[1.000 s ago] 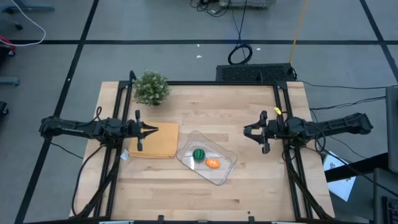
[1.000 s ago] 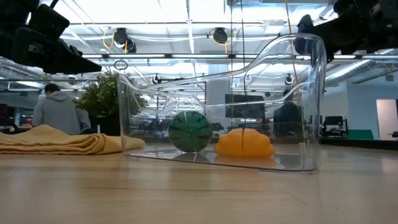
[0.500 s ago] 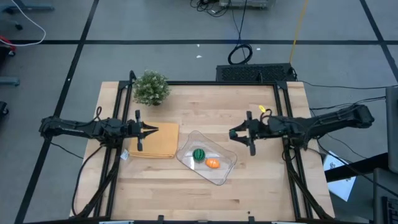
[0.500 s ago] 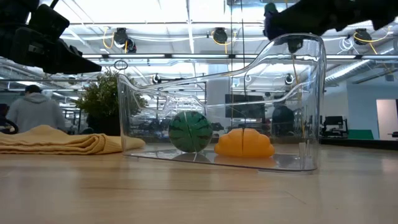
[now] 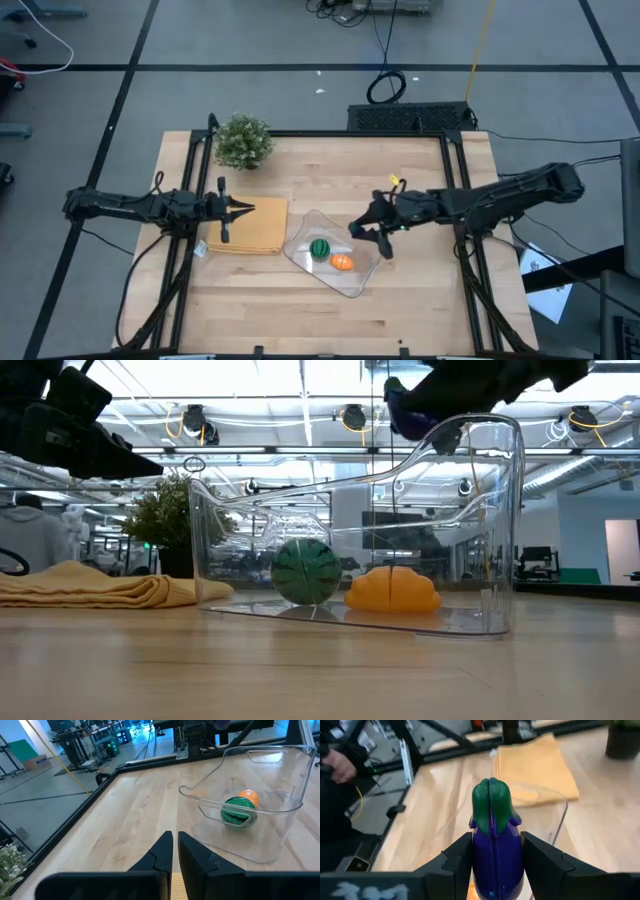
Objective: Pick and placing Produce into tupperware
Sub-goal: Put the purple eggplant into the transparent bin
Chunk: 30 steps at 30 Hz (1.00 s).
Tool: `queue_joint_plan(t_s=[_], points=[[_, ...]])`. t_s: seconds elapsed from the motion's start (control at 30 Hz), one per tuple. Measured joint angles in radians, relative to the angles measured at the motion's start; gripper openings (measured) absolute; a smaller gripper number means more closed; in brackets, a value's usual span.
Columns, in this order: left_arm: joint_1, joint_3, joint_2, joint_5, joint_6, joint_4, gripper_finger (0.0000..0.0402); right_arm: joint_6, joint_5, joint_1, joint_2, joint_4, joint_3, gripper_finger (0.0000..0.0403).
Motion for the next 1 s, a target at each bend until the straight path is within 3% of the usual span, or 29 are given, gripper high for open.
queue_joint_plan(t_s=[0.43, 0.7, 1.0], points=[[0.0, 0.0, 0.0, 0.0, 0.0, 0.001, 0.0033, 0.112, -0.175, 0.001, 0.223, -0.182, 0.221, 0.0145], [0.0, 0.0, 0.0, 0.0, -0.001, 0.001, 0.0033, 0.195, -0.203, 0.041, 0.355, -0.321, 0.348, 0.0145], [0.0, 0.0, 0.0, 0.001, -0.001, 0.002, 0.0033, 0.239, -0.251, 0.049, 0.388, -0.314, 0.364, 0.0145]])
